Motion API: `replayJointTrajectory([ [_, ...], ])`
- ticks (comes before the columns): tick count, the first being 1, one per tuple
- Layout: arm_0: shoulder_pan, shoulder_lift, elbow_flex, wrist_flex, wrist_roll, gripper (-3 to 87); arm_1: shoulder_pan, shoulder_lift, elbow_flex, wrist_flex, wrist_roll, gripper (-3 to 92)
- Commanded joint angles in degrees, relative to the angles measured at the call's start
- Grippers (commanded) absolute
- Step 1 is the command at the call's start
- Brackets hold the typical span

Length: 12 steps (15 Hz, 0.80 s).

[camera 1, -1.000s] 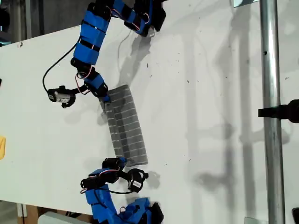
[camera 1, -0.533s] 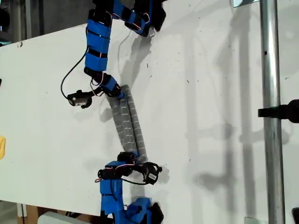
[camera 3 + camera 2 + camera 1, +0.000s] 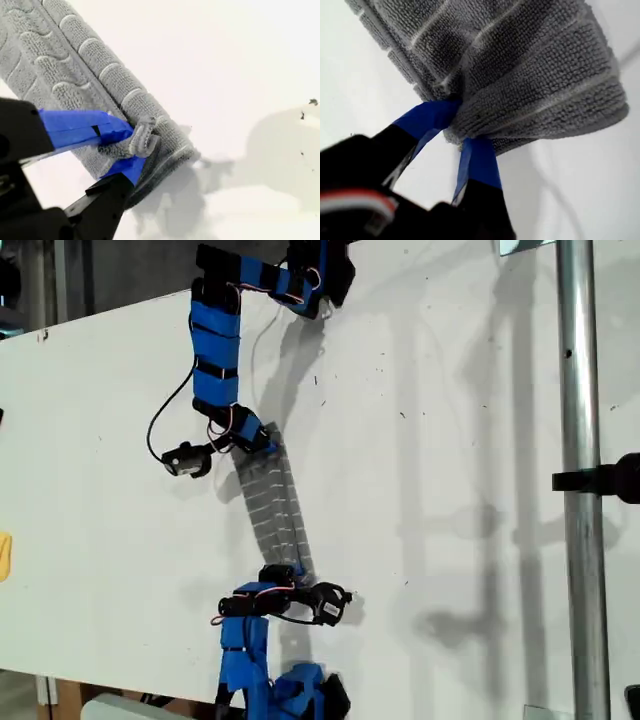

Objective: Grasp corners of a towel and fold twice.

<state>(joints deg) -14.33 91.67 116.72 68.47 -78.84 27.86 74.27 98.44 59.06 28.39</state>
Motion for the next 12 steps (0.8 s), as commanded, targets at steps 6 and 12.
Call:
replayJointTrajectory([
  [6, -3.96, 17.23, 2.90, 21.27, -10.28, 43.5, 10.55, 6.42, -0.26, 16.17, 2.81, 39.0],
  [12, 4.75, 45.97, 14.41, 24.52, -23.64, 39.1, 24.08, 32.96, 13.36, 20.83, 3.25, 40.2],
])
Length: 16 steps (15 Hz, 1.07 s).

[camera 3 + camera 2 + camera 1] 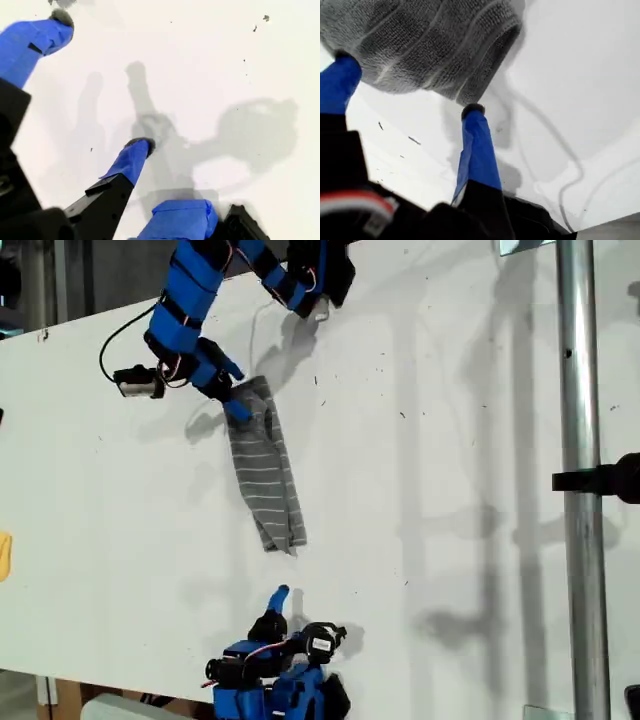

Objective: Grasp corners of a towel and fold twice.

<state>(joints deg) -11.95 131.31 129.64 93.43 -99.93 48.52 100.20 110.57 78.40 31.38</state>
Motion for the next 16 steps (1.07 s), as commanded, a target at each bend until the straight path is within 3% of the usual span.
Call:
replayJointTrajectory([
  [1, 3.69, 10.02, 3.52, -1.05, -3.78, 38.7, 4.48, 9.05, 3.08, 2.11, 0.00, 40.5],
  [6, 6.24, 12.92, 8.61, -5.98, -5.27, 37.7, -0.44, 11.69, 7.56, -2.72, 2.99, 38.9],
  [10, 7.21, 13.27, 11.87, -10.02, -4.75, 35.9, -7.03, 0.70, 2.37, -8.70, 6.24, 36.3],
  [16, 8.26, 17.31, 15.38, -11.25, -5.45, 34.9, -4.75, -6.59, 2.11, -16.00, 4.66, 28.4],
])
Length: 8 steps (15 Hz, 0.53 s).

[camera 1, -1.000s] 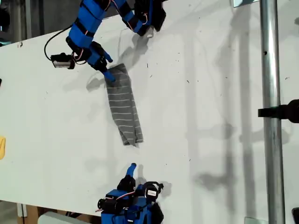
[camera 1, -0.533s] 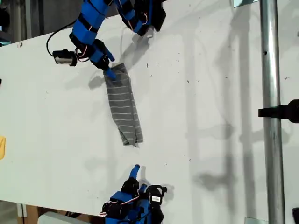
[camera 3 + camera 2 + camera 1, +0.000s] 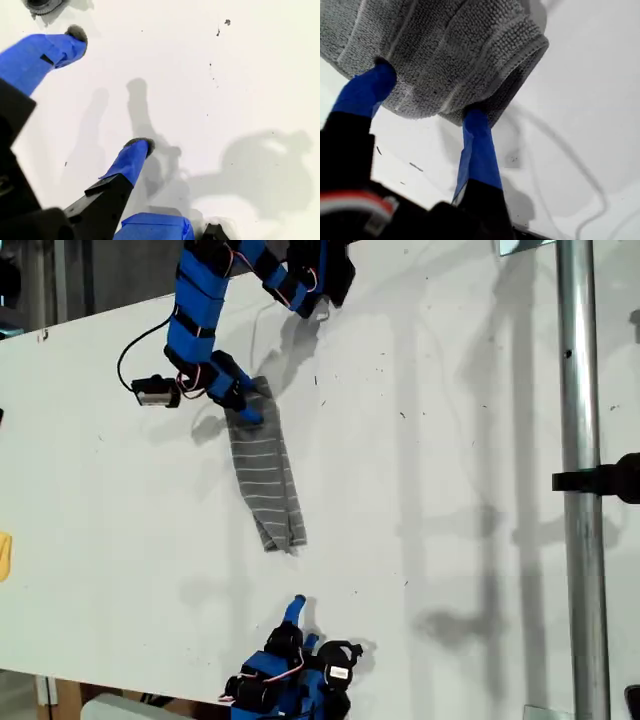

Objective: Grasp corners of a towel and fold twice.

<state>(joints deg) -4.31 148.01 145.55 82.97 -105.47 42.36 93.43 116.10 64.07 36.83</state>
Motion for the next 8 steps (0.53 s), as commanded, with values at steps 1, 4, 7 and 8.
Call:
replayJointTrajectory([
  [1, 0.53, 0.62, -0.53, -0.79, 0.18, 34.8, 2.02, -0.97, -3.43, -2.46, -1.58, 23.8],
  [4, 0.79, 0.97, -0.44, -0.79, 0.00, 34.5, 2.99, -0.88, -3.43, -2.02, -2.46, 6.6],
  [7, 0.97, 1.67, -0.26, -0.79, -0.09, 34.1, 3.34, 11.51, -5.19, 7.03, -2.72, -0.2],
  [8, 0.97, 1.85, -0.18, -0.79, -0.09, 34.1, 5.27, 14.68, -4.57, 8.17, -3.96, -0.2],
])
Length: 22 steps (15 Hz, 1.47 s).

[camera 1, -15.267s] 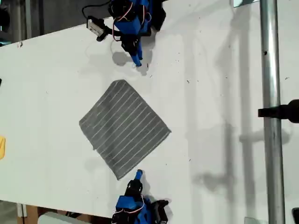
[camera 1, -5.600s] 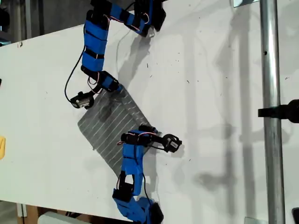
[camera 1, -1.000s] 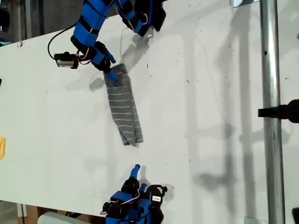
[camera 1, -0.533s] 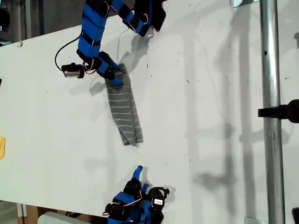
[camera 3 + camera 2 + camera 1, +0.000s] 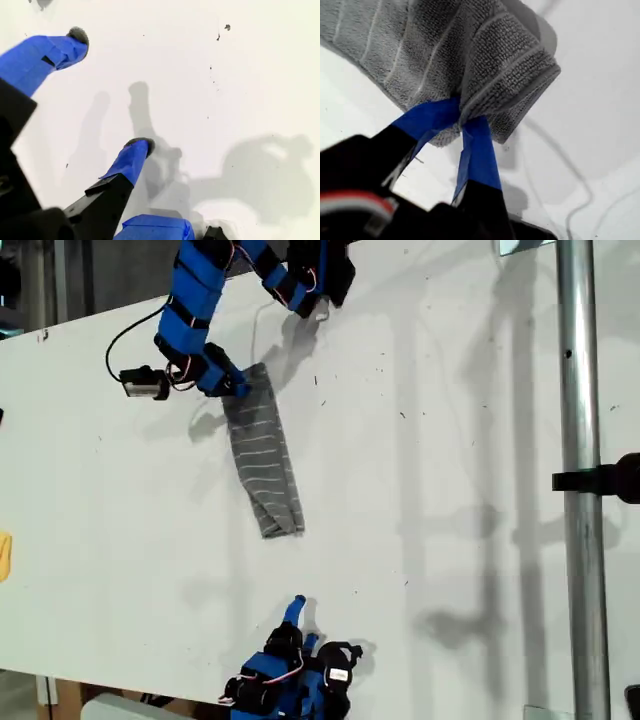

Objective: Grasp corners of a towel and fold twice.

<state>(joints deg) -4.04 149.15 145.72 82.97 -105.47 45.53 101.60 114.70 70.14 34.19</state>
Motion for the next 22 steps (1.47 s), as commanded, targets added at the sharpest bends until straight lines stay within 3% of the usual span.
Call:
replayJointTrajectory([
  [1, 0.35, 0.70, -0.35, -0.79, 0.18, 34.1, 4.75, 7.47, -2.37, 3.60, -1.93, -0.2],
  [5, 0.35, 1.32, -0.18, -1.23, 0.44, 34.1, 9.58, 8.53, 4.39, 2.11, -2.64, -0.2],
  [9, 0.62, 1.76, 0.00, -1.14, 0.44, 34.2, 7.03, 7.03, 10.99, -3.25, -1.67, -0.2],
  [10, 0.62, 1.85, 0.00, -1.14, 0.53, 34.2, 7.03, 4.22, 11.34, -3.16, -0.79, 6.8],
  [11, 0.53, 1.93, 0.00, -1.14, 0.62, 34.2, 7.03, 1.67, 10.81, -1.85, 0.62, 32.9],
  [14, 0.44, 2.11, 0.09, -1.14, 0.88, 34.1, 8.53, 10.81, 8.53, 6.59, 5.80, 34.7],
  [17, 0.35, 2.46, 0.09, -1.14, 0.97, 34.0, 11.60, 23.29, -1.58, 20.65, 7.03, 33.2],
  [22, 0.35, 3.96, 0.53, -1.14, 1.32, 33.9, 13.89, 24.52, -6.24, 25.58, 8.09, 35.8],
])
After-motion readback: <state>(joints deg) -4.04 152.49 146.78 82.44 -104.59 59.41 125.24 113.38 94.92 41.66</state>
